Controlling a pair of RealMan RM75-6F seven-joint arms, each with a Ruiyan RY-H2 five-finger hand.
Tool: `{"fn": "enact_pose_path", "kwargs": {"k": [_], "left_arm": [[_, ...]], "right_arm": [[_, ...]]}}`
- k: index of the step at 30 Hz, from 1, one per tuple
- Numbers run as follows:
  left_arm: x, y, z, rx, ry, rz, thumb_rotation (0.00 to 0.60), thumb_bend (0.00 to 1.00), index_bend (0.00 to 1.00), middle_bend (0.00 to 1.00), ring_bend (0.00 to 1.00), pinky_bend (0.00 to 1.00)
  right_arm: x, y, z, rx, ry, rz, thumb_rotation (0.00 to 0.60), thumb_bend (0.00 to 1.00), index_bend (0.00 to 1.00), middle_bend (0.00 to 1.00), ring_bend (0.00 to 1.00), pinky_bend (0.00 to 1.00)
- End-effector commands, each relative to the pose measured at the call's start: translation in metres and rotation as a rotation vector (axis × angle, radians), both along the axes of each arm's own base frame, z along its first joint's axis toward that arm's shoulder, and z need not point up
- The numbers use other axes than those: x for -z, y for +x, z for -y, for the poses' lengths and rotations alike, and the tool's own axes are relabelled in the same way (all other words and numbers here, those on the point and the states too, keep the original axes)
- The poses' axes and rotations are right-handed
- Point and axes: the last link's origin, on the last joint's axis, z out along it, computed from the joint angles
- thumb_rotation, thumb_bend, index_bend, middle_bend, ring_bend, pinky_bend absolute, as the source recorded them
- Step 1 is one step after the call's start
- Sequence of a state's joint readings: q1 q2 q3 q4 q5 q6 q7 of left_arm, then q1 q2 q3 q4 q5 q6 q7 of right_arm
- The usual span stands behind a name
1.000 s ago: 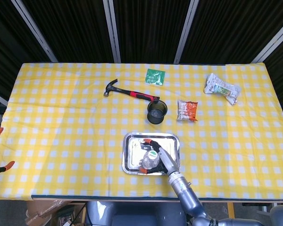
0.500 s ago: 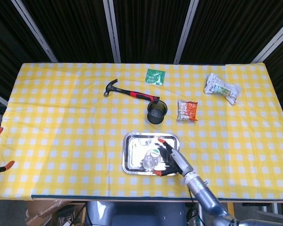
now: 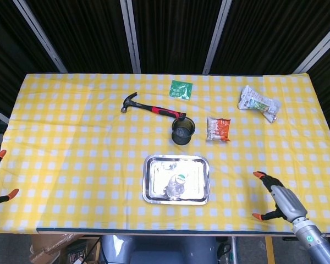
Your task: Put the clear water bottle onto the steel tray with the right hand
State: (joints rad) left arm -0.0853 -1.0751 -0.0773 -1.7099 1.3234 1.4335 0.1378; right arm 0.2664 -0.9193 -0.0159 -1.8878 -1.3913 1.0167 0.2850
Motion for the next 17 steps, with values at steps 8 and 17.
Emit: {"fn": "enact_pose_path", "kwargs": {"k": [8,17], "left_arm": [[0.0,-0.003,-0.003,-0.007,-0.004,-0.005,0.6,0.19,0.06,0.0,0.0,0.0],[0.004,-0.004,-0.006,-0.012,-0.021,-0.014,0.6,0.19,0.06,0.0,0.0,0.0]], "right_arm": [[0.021,-0.041,-0.015,-0.155,-0.337,-0.4,0.6,0.13,0.0,0.0,0.0,0.0],[0.02,-0.045,-0.017,-0.175,-0.406,-0.548,0.6,0.11,0.0,0.0,0.0,0.0]]}}
